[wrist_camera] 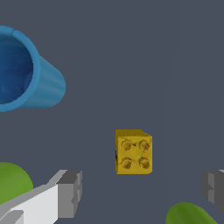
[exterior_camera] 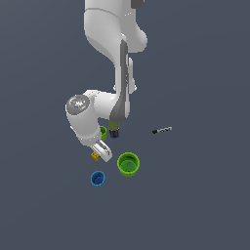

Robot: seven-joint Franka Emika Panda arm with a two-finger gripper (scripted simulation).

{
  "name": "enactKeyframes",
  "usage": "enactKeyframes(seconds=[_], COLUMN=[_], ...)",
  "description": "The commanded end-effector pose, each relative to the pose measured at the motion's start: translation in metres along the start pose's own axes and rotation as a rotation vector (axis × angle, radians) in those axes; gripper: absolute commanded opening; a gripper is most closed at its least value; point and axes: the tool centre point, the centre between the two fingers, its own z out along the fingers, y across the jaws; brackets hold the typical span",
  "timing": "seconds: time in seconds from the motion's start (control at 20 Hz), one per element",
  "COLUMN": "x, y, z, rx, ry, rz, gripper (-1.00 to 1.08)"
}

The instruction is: Pick up a designated object from a clutter of objects.

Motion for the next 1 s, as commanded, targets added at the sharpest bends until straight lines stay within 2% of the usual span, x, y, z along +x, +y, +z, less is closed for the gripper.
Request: enactKeyframes(seconds=[0.0, 0.9, 0.95], x=[0.000, 0.000, 0.000], y=[0.000, 0.001, 0.001], z=[0.000, 0.052, 0.052], rx=[0.000, 0.000, 0.000], ry=[0.000, 0.001, 0.001], rz=[0.000, 0.005, 0.005], gripper=[1.00, 1.00, -1.00])
